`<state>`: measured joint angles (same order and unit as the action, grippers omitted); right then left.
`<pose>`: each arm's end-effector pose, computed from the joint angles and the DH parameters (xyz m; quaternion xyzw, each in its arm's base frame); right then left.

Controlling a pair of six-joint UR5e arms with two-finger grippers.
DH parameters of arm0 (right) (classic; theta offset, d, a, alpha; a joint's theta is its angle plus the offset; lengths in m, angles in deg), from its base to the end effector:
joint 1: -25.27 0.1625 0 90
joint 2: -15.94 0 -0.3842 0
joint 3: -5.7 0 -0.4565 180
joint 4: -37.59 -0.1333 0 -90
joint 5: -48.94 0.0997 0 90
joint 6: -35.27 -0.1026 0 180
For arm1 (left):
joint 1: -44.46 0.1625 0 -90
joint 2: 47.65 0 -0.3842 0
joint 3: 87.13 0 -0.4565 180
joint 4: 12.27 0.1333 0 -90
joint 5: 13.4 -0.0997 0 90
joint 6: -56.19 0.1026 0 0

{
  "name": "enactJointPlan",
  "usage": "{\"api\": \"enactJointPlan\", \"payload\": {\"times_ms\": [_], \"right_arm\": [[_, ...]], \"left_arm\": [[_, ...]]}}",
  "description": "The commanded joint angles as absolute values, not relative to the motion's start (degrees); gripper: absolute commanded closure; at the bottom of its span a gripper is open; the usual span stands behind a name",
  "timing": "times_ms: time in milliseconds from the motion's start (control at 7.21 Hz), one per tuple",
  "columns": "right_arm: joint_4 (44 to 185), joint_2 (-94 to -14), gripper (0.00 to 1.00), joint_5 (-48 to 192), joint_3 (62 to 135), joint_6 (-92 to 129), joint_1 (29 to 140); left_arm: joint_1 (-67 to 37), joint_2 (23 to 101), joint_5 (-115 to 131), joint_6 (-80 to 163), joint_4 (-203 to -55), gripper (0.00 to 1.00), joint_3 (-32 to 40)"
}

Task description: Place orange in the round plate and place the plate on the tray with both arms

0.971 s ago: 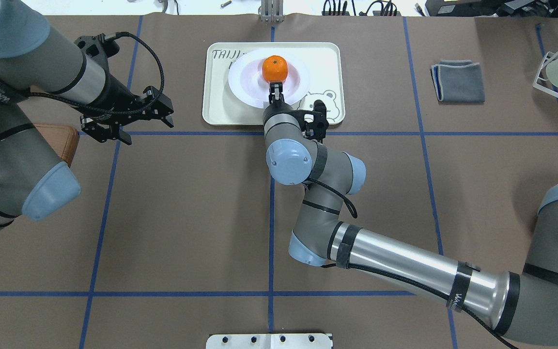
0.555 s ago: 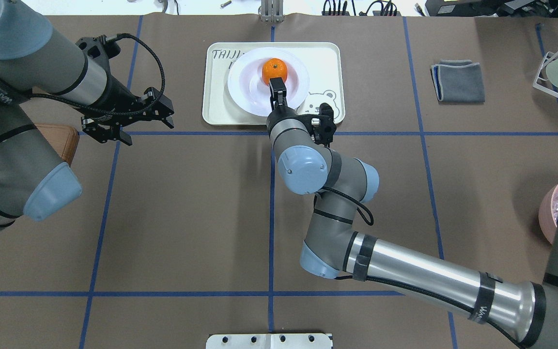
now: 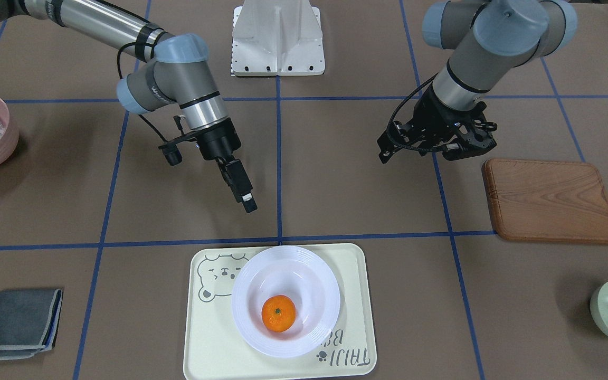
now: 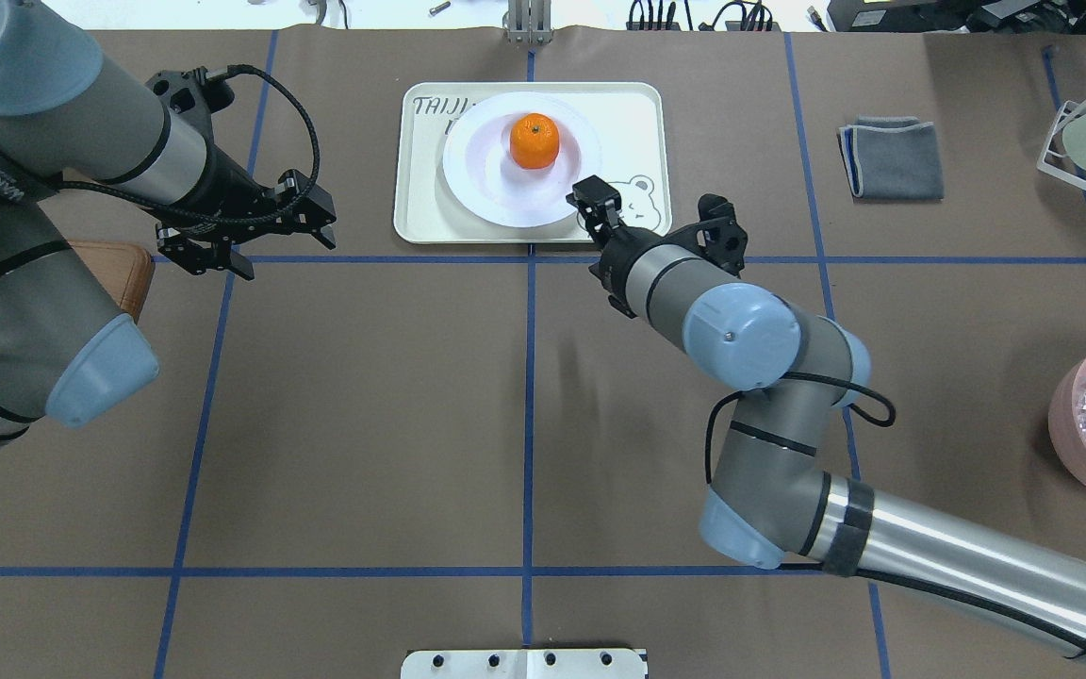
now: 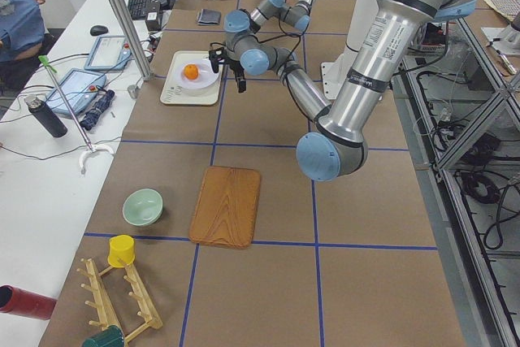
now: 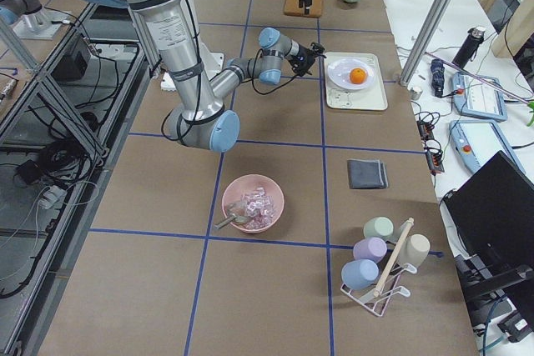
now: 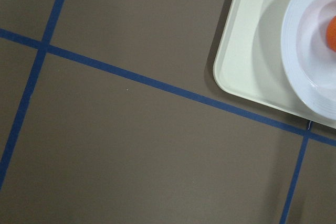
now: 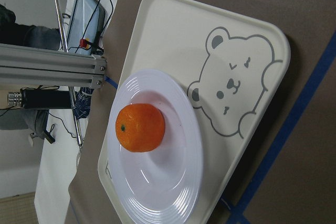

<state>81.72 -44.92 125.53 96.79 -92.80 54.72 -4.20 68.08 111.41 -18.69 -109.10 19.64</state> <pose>-0.5343 -0.4821 0.1954 0.0457 -0.6173 0.4944 0.6102 0.3615 -0.5240 0.1795 -0.0204 0.4817 -0.1307 0.8663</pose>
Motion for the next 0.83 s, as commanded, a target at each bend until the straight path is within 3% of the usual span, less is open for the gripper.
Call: {"api": "enactJointPlan", "payload": {"times_ms": [0, 416, 694], "right_arm": [[81.62, -53.36, 0.0, 142.1, 103.32, -75.22, 62.23], [82.5, -59.98, 0.0, 172.94, 104.14, -55.15, 85.04], [85.9, -67.25, 0.0, 184.0, 103.44, -27.3, 95.99]], "left_arm": [[-5.98, 65.22, 111.41, -11.52, -109.12, 0.02, 20.26], [-12.55, 54.52, 111.93, 6.64, -109.12, 0.02, 24.13], [-18.53, 48.53, 112.02, 21.49, -109.12, 0.02, 24.05]]}}
